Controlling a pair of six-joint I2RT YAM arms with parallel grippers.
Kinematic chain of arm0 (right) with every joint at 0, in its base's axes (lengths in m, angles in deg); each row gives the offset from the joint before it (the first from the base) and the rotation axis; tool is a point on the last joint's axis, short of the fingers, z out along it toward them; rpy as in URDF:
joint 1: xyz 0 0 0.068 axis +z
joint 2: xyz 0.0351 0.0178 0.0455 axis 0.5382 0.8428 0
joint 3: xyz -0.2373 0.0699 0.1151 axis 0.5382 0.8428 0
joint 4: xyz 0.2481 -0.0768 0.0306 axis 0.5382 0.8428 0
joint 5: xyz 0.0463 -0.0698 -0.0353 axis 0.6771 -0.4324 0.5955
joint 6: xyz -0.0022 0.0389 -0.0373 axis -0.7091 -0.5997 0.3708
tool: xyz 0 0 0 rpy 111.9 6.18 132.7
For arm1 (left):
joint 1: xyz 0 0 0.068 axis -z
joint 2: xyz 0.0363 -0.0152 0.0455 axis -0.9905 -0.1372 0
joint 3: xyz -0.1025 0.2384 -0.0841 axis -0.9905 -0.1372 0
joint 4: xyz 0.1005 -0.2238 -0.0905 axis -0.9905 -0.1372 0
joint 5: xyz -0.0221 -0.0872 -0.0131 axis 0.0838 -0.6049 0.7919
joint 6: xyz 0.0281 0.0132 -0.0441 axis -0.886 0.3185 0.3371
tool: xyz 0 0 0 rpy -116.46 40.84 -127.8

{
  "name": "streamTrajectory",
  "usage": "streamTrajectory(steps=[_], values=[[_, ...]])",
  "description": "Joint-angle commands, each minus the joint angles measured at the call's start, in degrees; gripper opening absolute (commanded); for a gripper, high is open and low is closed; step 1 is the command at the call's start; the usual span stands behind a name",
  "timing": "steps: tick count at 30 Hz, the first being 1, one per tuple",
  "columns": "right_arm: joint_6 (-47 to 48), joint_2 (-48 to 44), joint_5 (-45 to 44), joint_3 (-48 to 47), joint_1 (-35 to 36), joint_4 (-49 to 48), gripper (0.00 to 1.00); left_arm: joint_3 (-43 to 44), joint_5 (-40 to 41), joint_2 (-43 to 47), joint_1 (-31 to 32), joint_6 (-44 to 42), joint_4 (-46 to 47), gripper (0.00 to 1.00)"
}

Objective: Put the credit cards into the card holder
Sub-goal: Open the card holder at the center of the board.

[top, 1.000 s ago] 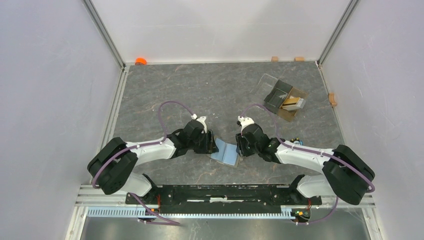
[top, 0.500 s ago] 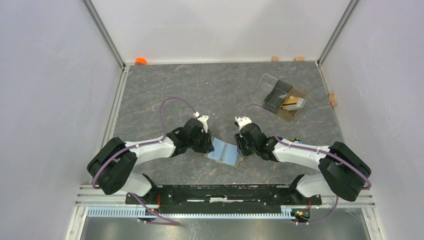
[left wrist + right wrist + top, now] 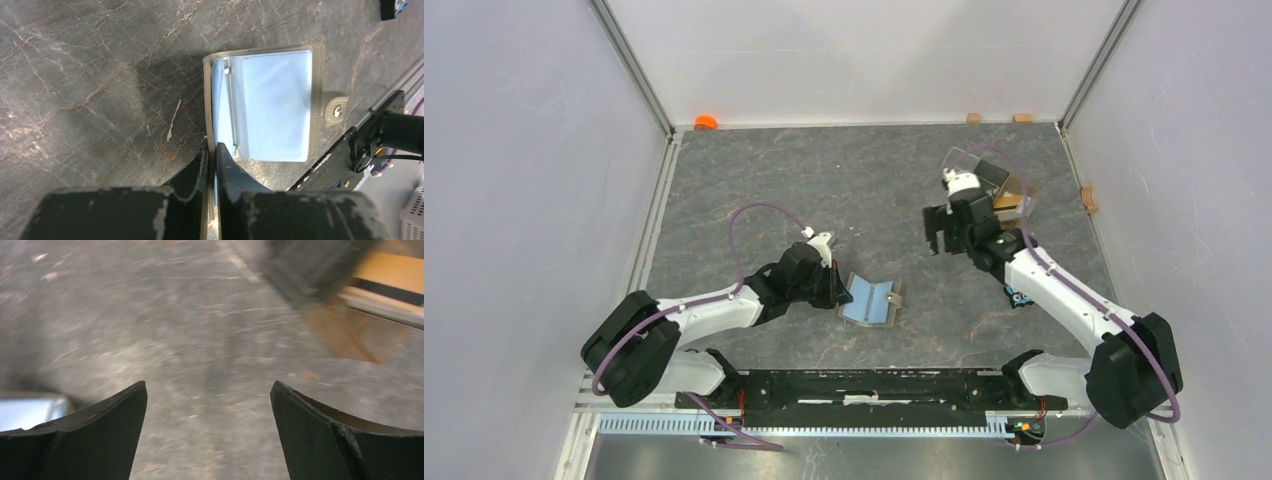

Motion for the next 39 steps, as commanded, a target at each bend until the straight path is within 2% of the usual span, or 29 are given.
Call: streamTrajectory(steps=[1,8,13,20,25,39], values=[[4.2,-0.1,-2.6,-4.2,-9.9,4.9,0.98,-1.6,1.6,4.1,-0.2,5.9,4.8,0.07],[3.5,5.1,12.5,-6.9,-30.1,1.2,0.98,-1.4,2.6,6.7,-0.2,7.6,3.9,0.06],[2.6,8.9,19.5,-8.7,-38.9,-0.3,0.98,-0.3,3.0,5.8,-0.3,8.7,2.3,0.06],[1.6,13.3,23.9,-10.1,-43.3,-3.7,0.98,2.0,2.7,3.4,-0.2,8.5,0.8,0.06],[0.2,17.1,23.1,-12.4,-45.7,-5.3,0.98,3.2,2.7,2.5,-0.3,8.3,0.1,0.05],[-2.3,27.4,28.8,-19.0,-49.9,-9.3,0.98,3.8,4.3,4.2,-0.5,8.0,-2.1,0.04]])
